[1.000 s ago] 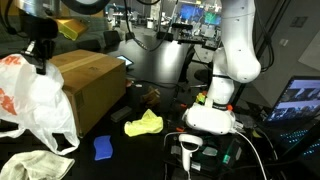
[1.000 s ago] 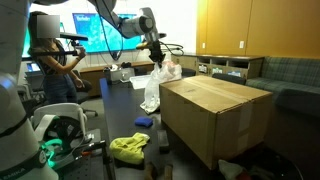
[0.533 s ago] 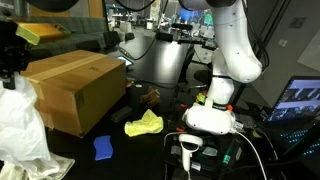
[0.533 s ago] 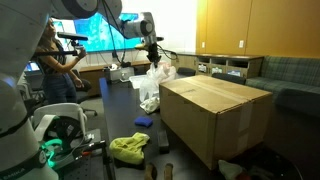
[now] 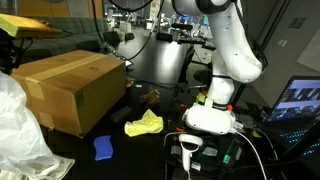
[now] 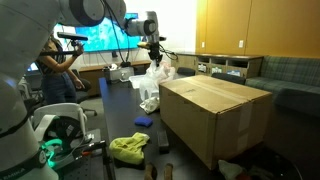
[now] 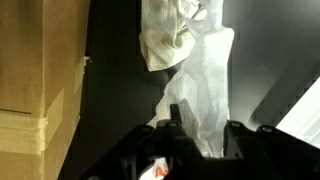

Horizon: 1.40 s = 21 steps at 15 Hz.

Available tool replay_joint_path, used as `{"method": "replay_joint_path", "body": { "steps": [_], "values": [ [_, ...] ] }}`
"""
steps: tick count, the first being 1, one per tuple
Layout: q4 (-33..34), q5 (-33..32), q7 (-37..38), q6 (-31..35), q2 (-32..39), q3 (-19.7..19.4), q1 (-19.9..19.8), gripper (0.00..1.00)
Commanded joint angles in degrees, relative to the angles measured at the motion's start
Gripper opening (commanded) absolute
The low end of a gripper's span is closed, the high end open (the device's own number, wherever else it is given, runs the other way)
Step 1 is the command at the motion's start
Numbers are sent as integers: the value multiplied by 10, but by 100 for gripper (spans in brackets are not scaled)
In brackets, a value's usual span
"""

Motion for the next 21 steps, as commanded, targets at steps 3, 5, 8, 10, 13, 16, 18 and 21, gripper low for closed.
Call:
{"method": "replay_joint_path", "body": {
  "steps": [3, 5, 8, 10, 13, 16, 18, 21],
  "values": [
    [-17, 4, -5, -24, -31, -1, -14, 81],
    [-36, 0, -3, -13, -47, -4, -19, 96],
    [-80, 4, 5, 2, -80, -7, -35, 100],
    [-122, 6, 13, 13, -110, -13, -49, 100],
    [-215, 9, 56, 34, -164, -31, -71, 100],
    [-297, 17, 97, 47, -203, -48, -92, 100],
    [-357, 26, 127, 61, -232, -56, -107, 100],
    [-451, 44, 183, 95, -288, -63, -128, 100]
  ]
}}
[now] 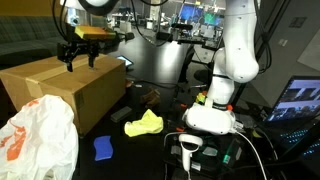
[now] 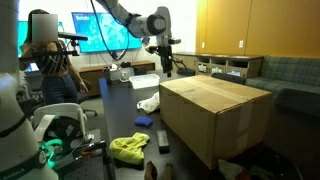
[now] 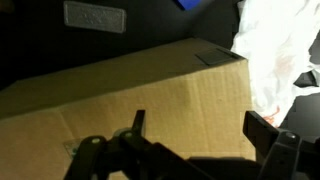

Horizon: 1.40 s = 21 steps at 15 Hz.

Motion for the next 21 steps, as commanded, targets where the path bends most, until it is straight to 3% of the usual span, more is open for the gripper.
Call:
{"method": "replay_joint_path", "body": {
  "steps": [1, 4, 9, 13, 21],
  "values": [
    [-142, 29, 66, 58, -100, -5, -21, 100],
    [-236, 44, 113, 89, -168, -4, -43, 100],
    [-362, 65, 171, 78, -247, 2, -79, 100],
    [-427, 86, 161, 100, -250, -4, -103, 100],
    [-470, 52, 122, 166, -183, -28, -157, 100]
  ]
}}
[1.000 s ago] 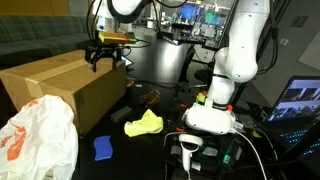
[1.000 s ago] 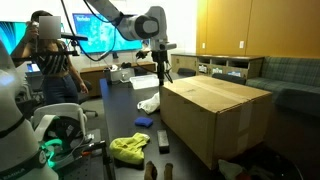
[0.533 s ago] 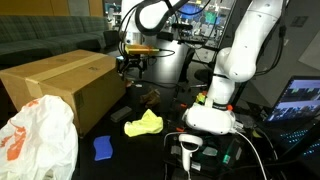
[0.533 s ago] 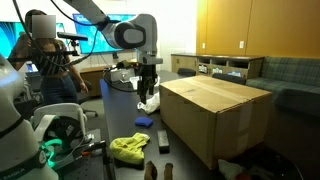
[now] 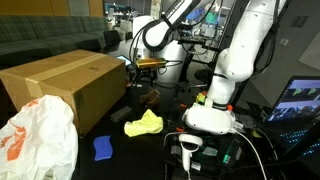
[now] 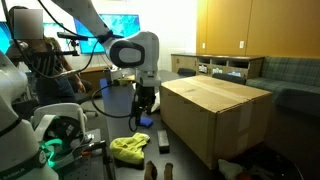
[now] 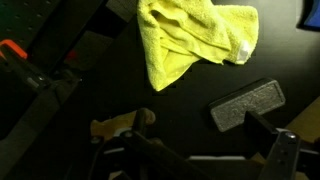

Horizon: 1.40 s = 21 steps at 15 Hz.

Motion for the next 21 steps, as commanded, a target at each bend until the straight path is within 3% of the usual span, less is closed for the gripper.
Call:
{"method": "replay_joint_path", "body": {
  "steps": [1, 8, 13, 21],
  "values": [
    [-17, -18, -49, 54, 32, -20, -22, 100],
    [-21, -49, -140, 131, 123, -80, -59, 100],
    [-5, -35, -226, 185, 196, -121, -74, 100],
    [52, 11, -341, 237, 299, -118, -106, 100]
  ]
}}
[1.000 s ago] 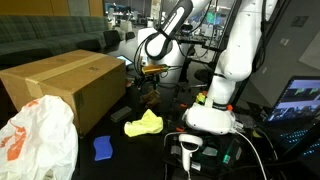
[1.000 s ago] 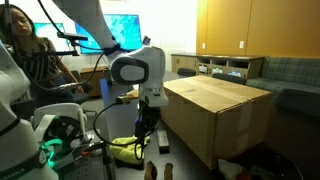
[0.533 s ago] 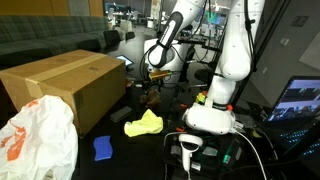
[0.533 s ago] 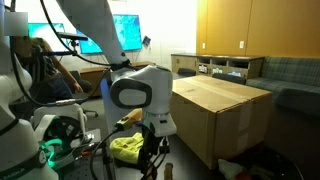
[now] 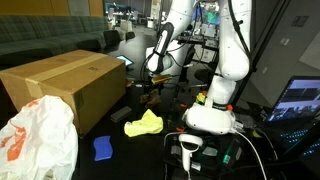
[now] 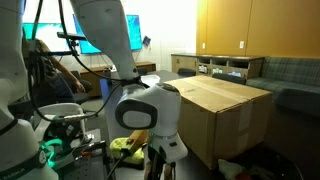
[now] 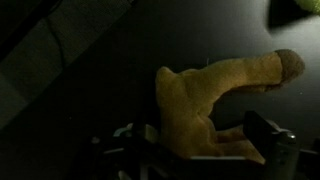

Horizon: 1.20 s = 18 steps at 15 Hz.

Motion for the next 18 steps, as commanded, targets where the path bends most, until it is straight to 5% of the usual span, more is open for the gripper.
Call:
{"method": "replay_joint_path", "body": {
  "steps": [1, 7, 9, 17, 18],
  "values": [
    [44, 31, -56, 23, 54, 9, -18, 100],
    [94, 53, -106, 24, 108, 26, -47, 100],
    [98, 52, -119, 25, 110, 31, -54, 74],
    [74, 21, -126, 7, 58, 7, -23, 15],
    [68, 16, -118, -1, 45, 1, -13, 14]
  ]
}}
